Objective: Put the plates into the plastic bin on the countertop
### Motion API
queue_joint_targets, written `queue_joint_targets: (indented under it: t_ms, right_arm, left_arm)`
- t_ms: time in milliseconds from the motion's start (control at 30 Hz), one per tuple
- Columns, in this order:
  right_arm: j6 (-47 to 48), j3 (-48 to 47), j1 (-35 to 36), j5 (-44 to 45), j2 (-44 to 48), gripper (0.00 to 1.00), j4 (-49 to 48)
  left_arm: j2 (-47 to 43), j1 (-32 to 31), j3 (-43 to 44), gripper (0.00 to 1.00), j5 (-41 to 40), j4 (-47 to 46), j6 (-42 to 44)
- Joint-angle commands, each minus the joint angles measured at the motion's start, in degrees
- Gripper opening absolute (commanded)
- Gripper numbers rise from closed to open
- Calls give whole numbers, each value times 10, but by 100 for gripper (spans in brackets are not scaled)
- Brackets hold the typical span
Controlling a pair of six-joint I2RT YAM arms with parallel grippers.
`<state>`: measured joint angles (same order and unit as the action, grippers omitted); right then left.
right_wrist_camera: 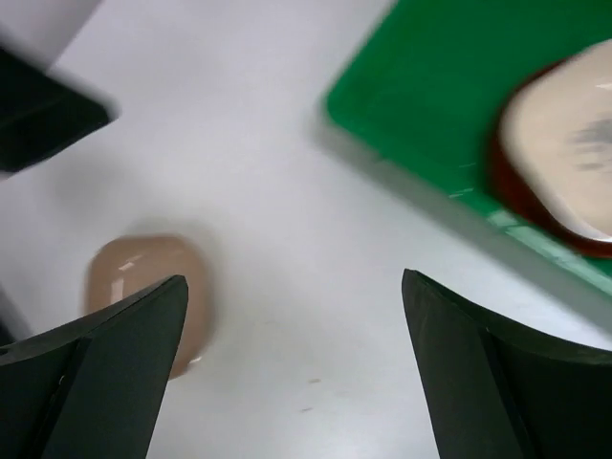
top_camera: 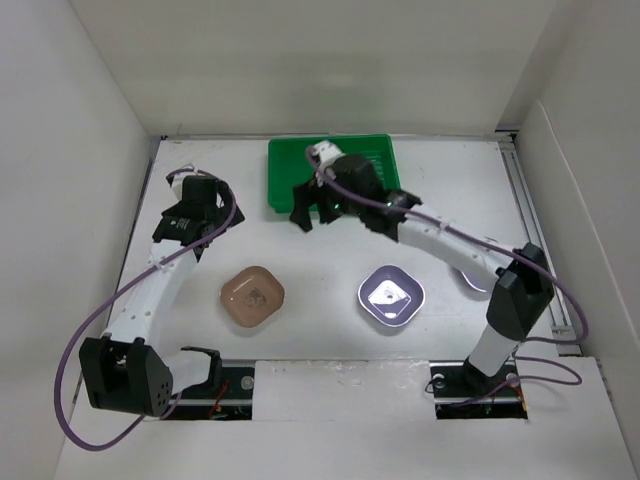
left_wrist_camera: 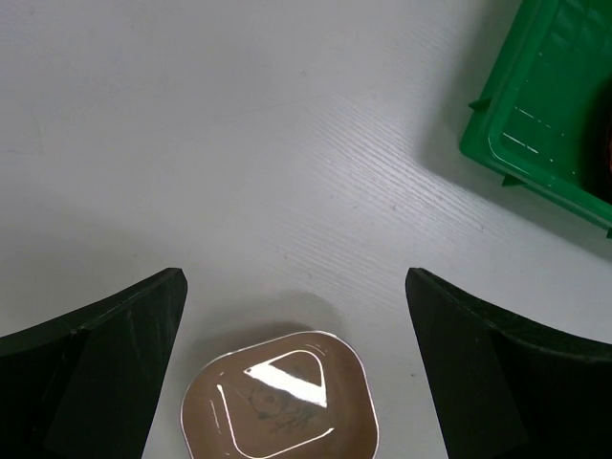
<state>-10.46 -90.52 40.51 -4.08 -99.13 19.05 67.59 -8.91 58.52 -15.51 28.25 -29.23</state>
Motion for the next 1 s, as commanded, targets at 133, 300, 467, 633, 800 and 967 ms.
queue_joint_targets:
  t_ms: [133,300,467,633,800,967]
  right_arm:
    - [-97,110,148,-8,-46,94,-103]
    - [-112,91,185,6,-110,89,-103]
    - [-117,64,185,37,-174,80,-84]
    - [-117,38,185,50,-208,34,-66]
    - [-117,20,185,83,-177,0,-32]
    - [-92,-13,119,118,-128,0,8]
  left_arm:
    - [-12,100,-1,100,34,-6,-25]
    - [-6,154,7,100,58,-7,-20]
    - [-11,154,7,100,58,-7,-14]
    - [-23,154,2,100,58,-7,-14]
    - [-23,154,2,100,64,-12,-9]
    - [-23,154,2,100,84,-17,-4]
